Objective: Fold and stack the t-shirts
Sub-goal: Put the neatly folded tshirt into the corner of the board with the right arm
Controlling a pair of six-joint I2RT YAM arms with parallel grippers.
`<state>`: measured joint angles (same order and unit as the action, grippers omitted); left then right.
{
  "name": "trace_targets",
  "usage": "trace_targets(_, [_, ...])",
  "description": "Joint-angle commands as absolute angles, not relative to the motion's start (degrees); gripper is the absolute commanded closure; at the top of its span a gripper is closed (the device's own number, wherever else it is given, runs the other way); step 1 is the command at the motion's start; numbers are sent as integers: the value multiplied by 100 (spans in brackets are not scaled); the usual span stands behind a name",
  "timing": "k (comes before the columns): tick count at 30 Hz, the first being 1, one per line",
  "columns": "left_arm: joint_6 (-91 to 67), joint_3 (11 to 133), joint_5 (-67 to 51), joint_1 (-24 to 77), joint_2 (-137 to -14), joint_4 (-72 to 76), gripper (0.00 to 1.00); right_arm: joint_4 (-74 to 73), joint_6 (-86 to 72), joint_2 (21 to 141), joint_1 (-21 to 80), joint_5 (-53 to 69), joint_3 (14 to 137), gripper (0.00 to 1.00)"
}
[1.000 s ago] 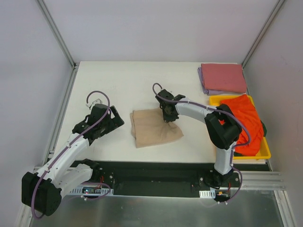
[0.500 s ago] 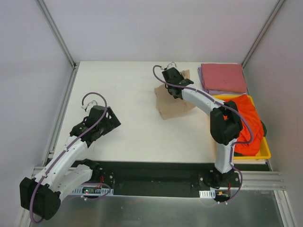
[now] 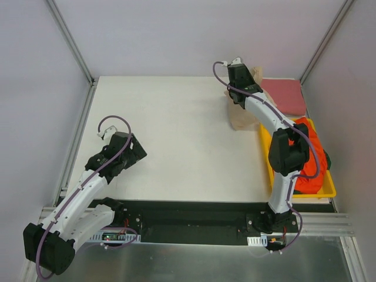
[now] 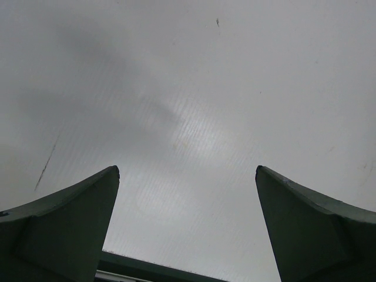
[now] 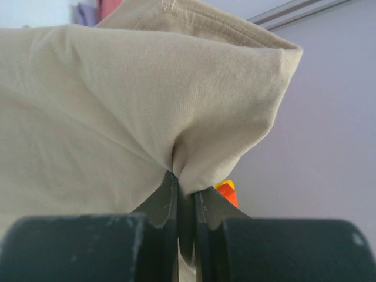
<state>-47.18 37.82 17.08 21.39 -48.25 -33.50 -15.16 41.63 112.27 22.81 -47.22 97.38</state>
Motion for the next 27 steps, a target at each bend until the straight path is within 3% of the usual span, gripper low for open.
trace_targets(1, [-4825, 4008, 1942, 2136, -4720, -3498, 1, -1151, 4499, 10854, 2075, -4737, 10353, 100])
trace_targets(15, [-4957, 4034, 1819, 2127, -4869, -3507, 1, -2029, 4369, 11232, 1591, -4483, 12119, 100])
trace_targets(27, [-4975, 4104, 1881, 2118, -5115, -3507, 1, -2742, 3551, 11812, 1126, -3885, 12586, 100])
